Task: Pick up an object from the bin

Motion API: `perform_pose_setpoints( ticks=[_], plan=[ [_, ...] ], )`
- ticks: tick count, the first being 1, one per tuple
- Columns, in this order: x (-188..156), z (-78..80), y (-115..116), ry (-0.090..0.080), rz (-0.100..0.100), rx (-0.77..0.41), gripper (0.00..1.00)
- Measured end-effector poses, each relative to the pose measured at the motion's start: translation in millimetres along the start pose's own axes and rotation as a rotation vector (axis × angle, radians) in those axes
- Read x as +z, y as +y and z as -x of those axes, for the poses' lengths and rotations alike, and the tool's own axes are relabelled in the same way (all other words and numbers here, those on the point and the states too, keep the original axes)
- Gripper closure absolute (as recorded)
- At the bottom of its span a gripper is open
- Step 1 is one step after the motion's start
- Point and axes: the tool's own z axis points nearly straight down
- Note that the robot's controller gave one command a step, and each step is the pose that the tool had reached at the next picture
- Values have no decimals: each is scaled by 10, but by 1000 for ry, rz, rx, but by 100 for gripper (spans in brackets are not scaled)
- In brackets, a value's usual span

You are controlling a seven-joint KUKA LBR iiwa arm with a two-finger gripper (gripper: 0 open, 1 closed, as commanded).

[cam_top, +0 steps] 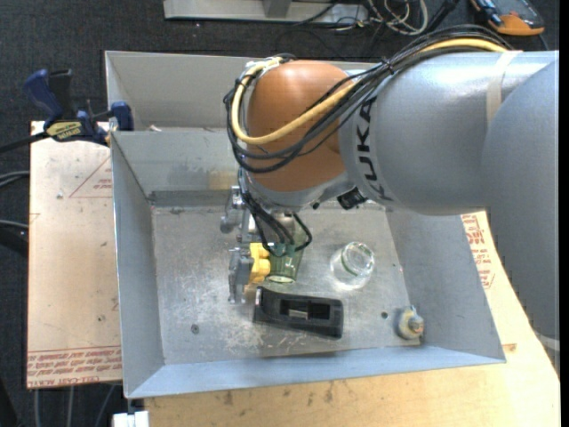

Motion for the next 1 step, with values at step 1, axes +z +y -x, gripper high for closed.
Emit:
perform_pose_setpoints(
  ticks=[1],
  plan=[
    [-39, 19, -9, -7, 1, 3, 0]
  ],
)
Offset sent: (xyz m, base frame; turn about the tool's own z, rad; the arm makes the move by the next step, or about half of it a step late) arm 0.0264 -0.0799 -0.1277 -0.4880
